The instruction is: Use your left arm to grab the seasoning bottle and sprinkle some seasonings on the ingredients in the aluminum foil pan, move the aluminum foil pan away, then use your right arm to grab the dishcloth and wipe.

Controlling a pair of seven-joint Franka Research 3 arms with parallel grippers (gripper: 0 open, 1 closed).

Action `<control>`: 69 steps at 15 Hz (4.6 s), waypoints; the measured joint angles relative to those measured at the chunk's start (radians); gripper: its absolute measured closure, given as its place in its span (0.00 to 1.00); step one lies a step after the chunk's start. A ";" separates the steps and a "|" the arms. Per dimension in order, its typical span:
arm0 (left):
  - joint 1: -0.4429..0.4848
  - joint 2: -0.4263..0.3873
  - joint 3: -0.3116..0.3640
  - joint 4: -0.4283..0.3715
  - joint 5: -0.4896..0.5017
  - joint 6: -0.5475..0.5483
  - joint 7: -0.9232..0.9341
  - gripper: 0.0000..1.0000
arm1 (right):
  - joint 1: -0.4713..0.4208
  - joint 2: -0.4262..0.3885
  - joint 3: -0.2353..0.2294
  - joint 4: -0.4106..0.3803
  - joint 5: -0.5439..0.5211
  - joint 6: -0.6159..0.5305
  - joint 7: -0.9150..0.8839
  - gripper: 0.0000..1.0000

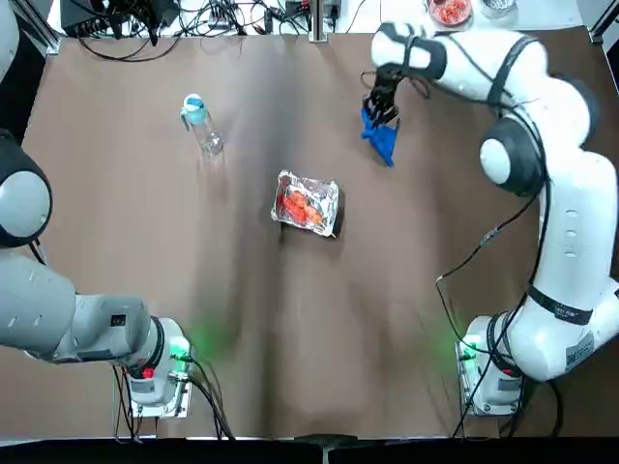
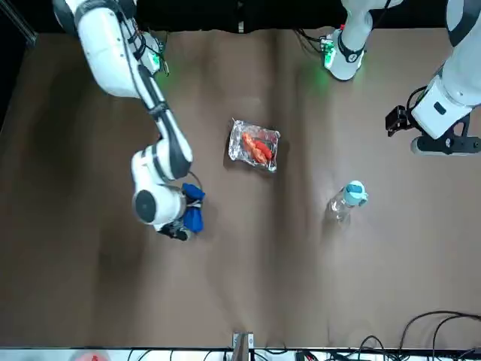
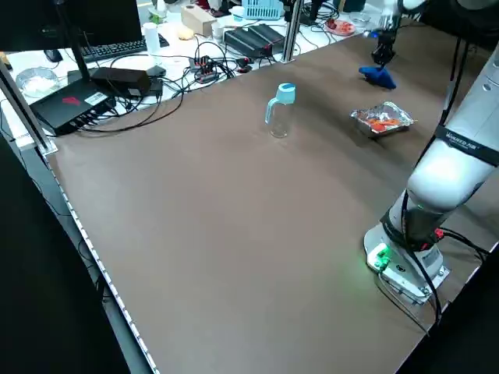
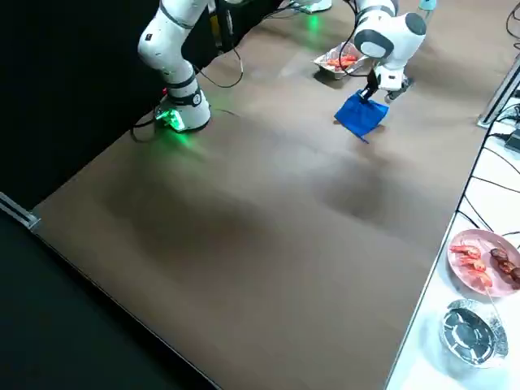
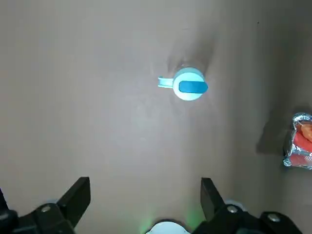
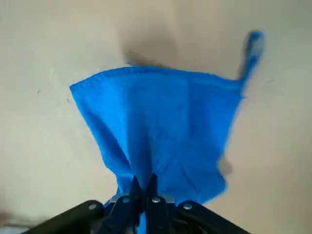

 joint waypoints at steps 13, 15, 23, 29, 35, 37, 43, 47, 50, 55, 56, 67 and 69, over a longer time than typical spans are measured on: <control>0.001 0.000 0.000 0.000 0.000 0.000 0.000 0.00 | -0.306 -0.066 -0.011 -0.012 -0.222 -0.192 -0.435 0.94; 0.001 0.000 0.000 0.000 0.000 0.000 0.000 0.00 | -0.324 -0.064 -0.011 -0.013 -0.225 -0.192 -0.468 0.94; 0.001 0.000 0.000 0.000 0.000 0.000 0.000 0.00 | -0.335 -0.064 -0.011 -0.013 -0.228 -0.192 -0.487 0.94; 0.001 0.000 0.008 0.000 0.000 0.000 0.001 0.00 | -0.375 -0.065 -0.030 0.000 -0.323 -0.188 -0.505 0.94; 0.001 0.000 0.008 0.001 0.000 0.000 0.005 0.00 | -0.385 -0.066 -0.059 0.024 -0.394 -0.188 -0.503 0.94; 0.001 0.000 0.008 0.001 0.000 0.000 0.005 0.00 | -0.365 -0.053 -0.048 0.014 -0.393 -0.188 -0.460 0.94; 0.008 0.000 0.008 0.001 -0.006 0.000 0.005 0.00 | -0.311 0.026 -0.040 0.006 -0.330 -0.170 -0.433 0.94; 0.026 0.000 0.008 0.001 -0.020 0.000 0.010 0.00 | -0.316 0.026 -0.041 0.006 -0.312 -0.170 -0.433 0.94; 0.026 0.000 0.008 0.001 -0.020 0.000 0.010 0.00 | -0.316 0.026 -0.040 0.006 -0.260 -0.171 -0.434 0.93; 0.026 0.000 0.007 0.001 -0.021 0.001 0.010 0.00 | -0.313 0.026 -0.024 0.006 -0.243 -0.175 -0.434 0.51; 0.025 0.000 0.006 0.001 -0.021 0.001 0.010 0.00 | -0.313 0.026 -0.021 0.006 -0.243 -0.176 -0.434 0.42; 0.025 0.000 0.007 0.003 -0.021 0.010 0.001 0.00 | -0.321 -0.341 -0.012 0.049 -0.246 -0.422 -0.527 0.00; 0.025 0.000 0.007 0.003 -0.021 0.010 0.001 0.00 | -0.322 -0.420 -0.013 0.043 -0.246 -0.446 -0.529 0.00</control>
